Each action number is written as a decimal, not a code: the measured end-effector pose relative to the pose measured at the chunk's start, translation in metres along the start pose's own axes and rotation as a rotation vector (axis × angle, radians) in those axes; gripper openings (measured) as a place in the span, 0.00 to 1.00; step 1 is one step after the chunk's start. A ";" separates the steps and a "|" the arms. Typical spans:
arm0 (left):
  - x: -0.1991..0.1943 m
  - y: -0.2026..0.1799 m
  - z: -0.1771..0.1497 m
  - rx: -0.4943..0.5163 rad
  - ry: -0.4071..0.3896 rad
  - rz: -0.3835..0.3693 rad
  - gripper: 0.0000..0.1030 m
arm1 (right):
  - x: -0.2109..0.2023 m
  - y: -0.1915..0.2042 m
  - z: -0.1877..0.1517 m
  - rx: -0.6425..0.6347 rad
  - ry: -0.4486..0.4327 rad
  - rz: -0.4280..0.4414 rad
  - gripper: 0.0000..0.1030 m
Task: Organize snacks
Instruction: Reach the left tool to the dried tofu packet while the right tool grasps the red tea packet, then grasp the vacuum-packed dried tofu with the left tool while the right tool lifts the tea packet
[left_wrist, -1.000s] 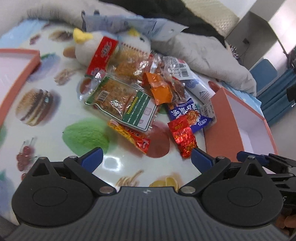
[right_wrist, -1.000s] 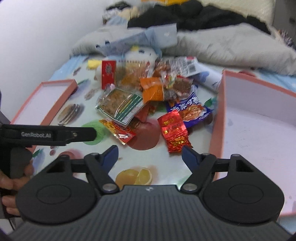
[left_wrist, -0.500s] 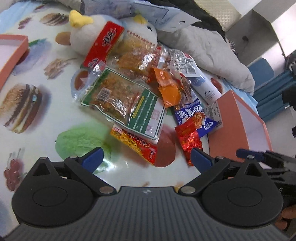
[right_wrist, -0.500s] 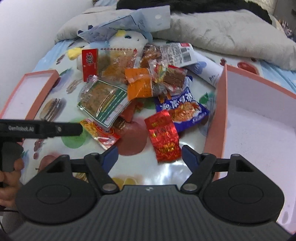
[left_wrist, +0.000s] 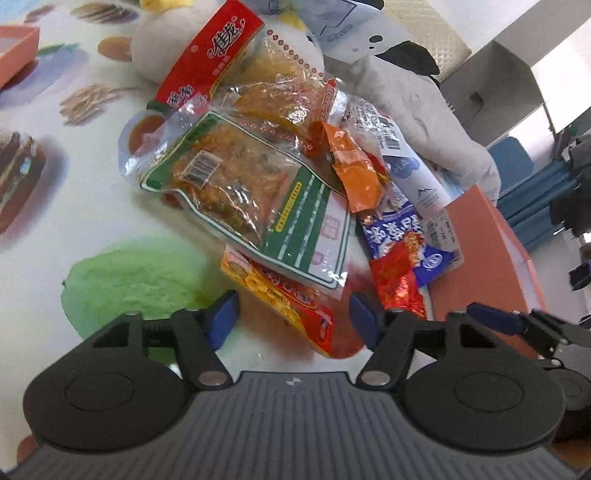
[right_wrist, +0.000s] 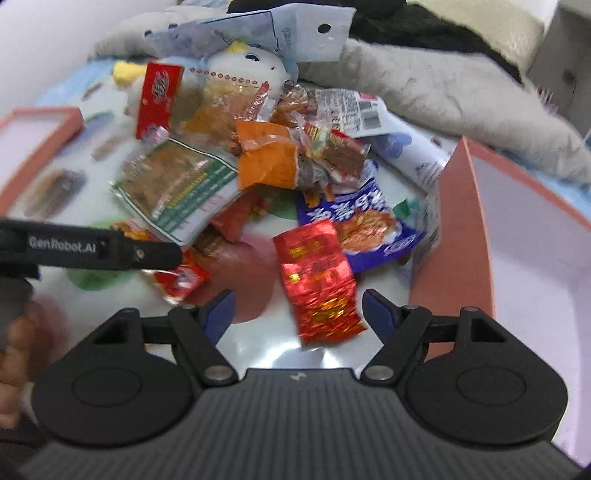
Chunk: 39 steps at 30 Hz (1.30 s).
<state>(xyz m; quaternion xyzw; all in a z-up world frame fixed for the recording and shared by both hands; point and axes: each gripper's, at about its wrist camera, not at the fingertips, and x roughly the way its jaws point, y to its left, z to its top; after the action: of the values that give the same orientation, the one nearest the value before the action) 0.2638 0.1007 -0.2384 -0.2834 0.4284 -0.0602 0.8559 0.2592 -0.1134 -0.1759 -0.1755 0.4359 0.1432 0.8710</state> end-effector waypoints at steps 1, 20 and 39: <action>0.001 0.000 0.000 -0.007 -0.004 -0.003 0.64 | 0.004 0.000 0.000 -0.005 -0.001 -0.004 0.74; -0.003 -0.008 -0.033 -0.080 -0.058 0.068 0.05 | 0.055 -0.003 0.002 -0.024 0.082 -0.018 0.57; -0.092 -0.002 -0.103 -0.175 -0.014 0.121 0.04 | -0.028 0.018 -0.044 0.054 0.081 0.140 0.52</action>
<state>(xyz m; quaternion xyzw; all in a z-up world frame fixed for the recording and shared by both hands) 0.1278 0.0868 -0.2217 -0.3310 0.4424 0.0311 0.8329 0.2048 -0.1186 -0.1815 -0.1268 0.4855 0.1847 0.8450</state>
